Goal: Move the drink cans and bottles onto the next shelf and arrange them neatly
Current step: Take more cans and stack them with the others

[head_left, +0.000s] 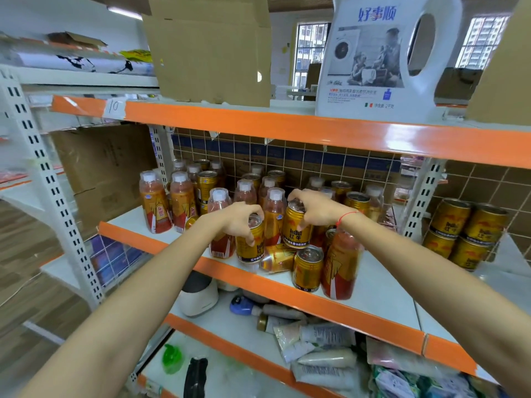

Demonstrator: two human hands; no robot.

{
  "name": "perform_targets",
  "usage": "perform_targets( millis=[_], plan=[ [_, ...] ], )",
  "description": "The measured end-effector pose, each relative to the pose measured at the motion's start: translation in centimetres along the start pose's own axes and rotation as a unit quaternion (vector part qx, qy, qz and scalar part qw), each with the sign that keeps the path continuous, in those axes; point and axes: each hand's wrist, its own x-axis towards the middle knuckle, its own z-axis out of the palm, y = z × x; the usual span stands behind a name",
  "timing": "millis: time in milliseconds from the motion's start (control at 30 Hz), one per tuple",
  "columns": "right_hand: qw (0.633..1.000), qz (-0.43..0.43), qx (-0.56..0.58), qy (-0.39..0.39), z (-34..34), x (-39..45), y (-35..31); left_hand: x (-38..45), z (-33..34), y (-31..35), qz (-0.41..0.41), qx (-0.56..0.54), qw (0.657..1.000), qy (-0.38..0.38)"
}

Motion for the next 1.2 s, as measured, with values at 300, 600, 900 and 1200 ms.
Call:
perform_targets(
  millis=[300,600,900,1200],
  plan=[
    [0.999,-0.034,0.01,-0.003,0.5,-4.1,-2.2,-4.2,1.0,0.2,0.019,0.003,1.0,-0.02],
    [1.0,0.004,0.017,-0.014,1.6,-9.8,-3.5,-7.6,2.5,2.2,0.088,0.032,0.995,-0.025],
    [0.996,0.086,0.031,0.019,0.5,-17.6,1.4,-6.8,4.1,10.4,0.172,0.063,0.981,-0.065],
    [0.986,0.157,0.043,0.03,-1.3,-24.8,13.2,-1.9,7.3,22.5,0.232,0.052,0.968,-0.076]
  ],
)
